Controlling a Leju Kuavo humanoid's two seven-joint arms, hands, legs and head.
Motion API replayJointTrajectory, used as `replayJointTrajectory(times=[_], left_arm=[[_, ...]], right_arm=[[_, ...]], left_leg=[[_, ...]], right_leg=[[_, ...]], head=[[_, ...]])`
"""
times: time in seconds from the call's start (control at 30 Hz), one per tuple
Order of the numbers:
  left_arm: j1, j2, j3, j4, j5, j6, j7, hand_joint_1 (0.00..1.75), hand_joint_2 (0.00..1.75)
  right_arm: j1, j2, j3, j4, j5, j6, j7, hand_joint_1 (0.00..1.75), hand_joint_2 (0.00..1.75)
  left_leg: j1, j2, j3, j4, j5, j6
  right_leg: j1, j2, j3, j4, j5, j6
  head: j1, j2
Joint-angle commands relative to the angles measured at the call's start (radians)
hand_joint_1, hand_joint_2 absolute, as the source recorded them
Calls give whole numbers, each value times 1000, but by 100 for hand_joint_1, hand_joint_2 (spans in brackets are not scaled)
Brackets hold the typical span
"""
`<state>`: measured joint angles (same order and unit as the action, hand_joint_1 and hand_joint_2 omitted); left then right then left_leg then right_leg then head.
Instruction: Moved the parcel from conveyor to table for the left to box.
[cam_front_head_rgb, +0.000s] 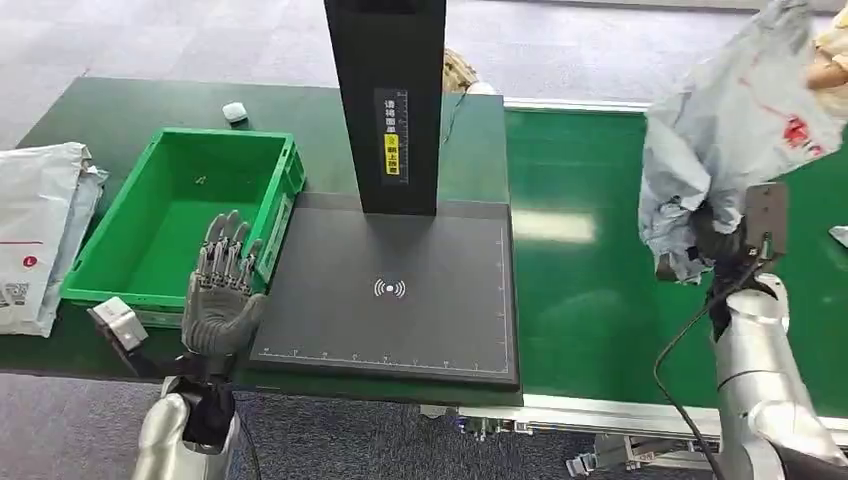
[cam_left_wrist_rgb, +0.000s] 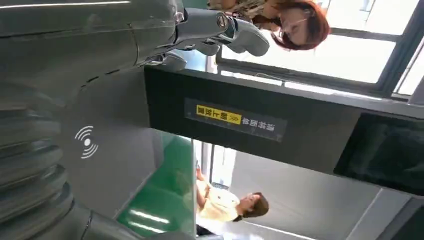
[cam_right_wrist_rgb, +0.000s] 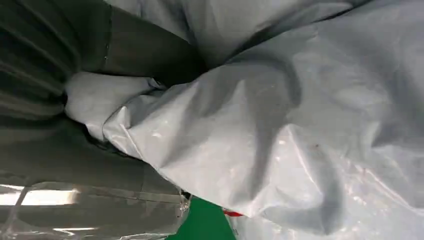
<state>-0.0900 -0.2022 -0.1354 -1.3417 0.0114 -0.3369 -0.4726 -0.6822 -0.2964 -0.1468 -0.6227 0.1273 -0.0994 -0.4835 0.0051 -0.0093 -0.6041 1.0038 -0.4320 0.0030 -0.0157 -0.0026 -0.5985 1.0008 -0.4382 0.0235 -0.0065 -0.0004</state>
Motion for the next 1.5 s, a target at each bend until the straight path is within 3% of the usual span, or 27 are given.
replayJointTrajectory(times=[0.03, 0.17, 0.2, 0.3, 0.43, 0.47, 0.57, 0.63, 0.7, 0.8, 0.87, 0.9, 1.07, 1.13, 1.2, 1.23, 1.27, 1.3, 1.33, 1.5], left_arm=[[-79, 36, -60, 125, 17, 13, -32, 0, 175], [-102, 37, -70, 153, 22, 13, -38, 0, 175], [-111, 37, -75, 164, 25, 8, -41, 0, 175], [-121, 37, -79, 175, 27, 5, -43, 0, 175], [-134, 40, -84, 190, 30, -2, -47, 0, 175], [-138, 42, -84, 194, 31, -9, -49, 0, 175], [-139, 44, -84, 195, 32, -10, -49, 0, 175], [-141, 45, -85, 198, 31, -16, -49, 0, 175], [-145, 46, -86, 205, 30, -23, -52, 0, 175], [-158, 46, -88, 215, 26, -34, -56, 0, 175], [-162, 50, -91, 217, 17, -38, -64, 0, 175], [-155, 50, -87, 209, 17, -39, -66, 0, 175], [-155, 50, -87, 209, 17, -39, -66, 0, 175], [-144, 51, -83, 196, 12, -38, -66, 0, 175], [-135, 52, -79, 184, 10, -40, -65, 0, 175], [-132, 52, -74, 181, 6, -38, -64, 0, 175], [-126, 53, -68, 172, 2, -37, -60, 0, 175], [-118, 56, -60, 158, 0, -36, -60, 0, 175], [-109, 55, -50, 147, 1, -34, -57, 0, 175], [-71, 58, -24, 107, -3, -31, -52, 0, 175]], right_arm=[[124, 77, -133, -409, -166, -135, -149, 175, 175], [201, 103, -147, -582, -201, -248, -215, 175, 175], [245, 125, -153, -724, -174, -306, -215, 175, 175], [269, 141, -144, -823, -156, -332, -215, 175, 175], [319, 101, 27, -994, -62, -387, -215, 175, 175], [325, 46, 158, -1009, 0, -406, -215, 175, 175], [321, 63, 175, -1002, 17, -421, -215, 175, 175], [309, -3, 294, -988, 68, -414, -215, 175, 175], [282, -14, 421, -929, 185, -353, -215, 175, 175], [211, 48, 570, -810, 298, -208, -199, 175, 175], [147, 39, 714, -723, 331, -5, -117, 175, 175], [140, 47, 743, -703, 394, -46, -130, 175, 175], [140, 47, 743, -703, 394, -46, -130, 175, 175], [124, 58, 781, -656, 370, 37, -101, 175, 175], [111, 47, 794, -638, 377, 47, -96, 175, 175], [107, 43, 807, -646, 436, 9, -90, 175, 175], [80, 55, 840, -599, 429, 95, -49, 175, 175], [59, 66, 859, -577, 480, 64, -41, 175, 175], [33, 82, 879, -530, 468, 129, -17, 175, 175], [-50, 109, 966, -404, 517, 182, -5, 175, 175]], left_leg=[[0, 0, 4, -2, 0, -1], [0, 0, 3, -2, 0, -1], [0, 0, 5, -3, 0, -1], [-1, 0, 5, -3, 0, -2], [-1, 3, 5, -3, -1, -1], [-1, 2, 3, -2, -1, -1], [0, 5, 5, -3, -1, -1], [0, 5, 5, -3, -1, -1], [0, 5, 6, -2, -1, -1], [0, 11, 6, -3, -1, -1], [0, 18, 10, -5, -2, -2], [0, 14, 7, -3, -2, -2], [0, 14, 7, -3, -2, -2], [0, 15, 8, -3, -2, -2], [1, 7, 6, -3, 0, -1], [1, 8, 8, -4, -1, -1], [1, 8, 9, -5, -1, -1], [1, 7, 6, -3, -1, -1], [1, 8, 7, -4, -1, -1], [1, 11, 8, -4, -1, -2]], right_leg=[[0, -1, 3, -1, -1, -2], [0, 0, 2, -1, 0, -1], [0, 0, 4, -2, -1, -2], [0, 0, 4, -1, -1, -2], [0, 2, 3, -1, -1, -2], [-1, 3, 1, 0, -1, -1], [0, 5, 3, -1, 0, -2], [0, 6, 3, -2, 0, -2], [0, 6, 2, -1, 0, -1], [0, 11, 2, -2, 2, -1], [0, 17, 5, -3, 3, -3], [0, 15, 2, -1, 2, -3], [0, 15, 2, -1, 2, -3], [0, 16, 2, -1, 2, -3], [2, 7, 4, -2, 1, -3], [2, 7, 6, -2, 0, -3], [2, 7, 7, -3, 0, -3], [2, 7, 4, -2, 0, -2], [1, 8, 5, -2, 0, -2], [2, 11, 5, -2, 1, -3]], head=[[0, 0], [0, 0], [0, 0], [0, 0], [0, 0], [0, 0], [0, 0], [0, 0], [0, 0], [0, 0], [0, 0], [0, 0], [0, 0], [0, 0], [0, 0], [0, 0], [0, 0], [0, 0], [0, 0], [0, 0]])
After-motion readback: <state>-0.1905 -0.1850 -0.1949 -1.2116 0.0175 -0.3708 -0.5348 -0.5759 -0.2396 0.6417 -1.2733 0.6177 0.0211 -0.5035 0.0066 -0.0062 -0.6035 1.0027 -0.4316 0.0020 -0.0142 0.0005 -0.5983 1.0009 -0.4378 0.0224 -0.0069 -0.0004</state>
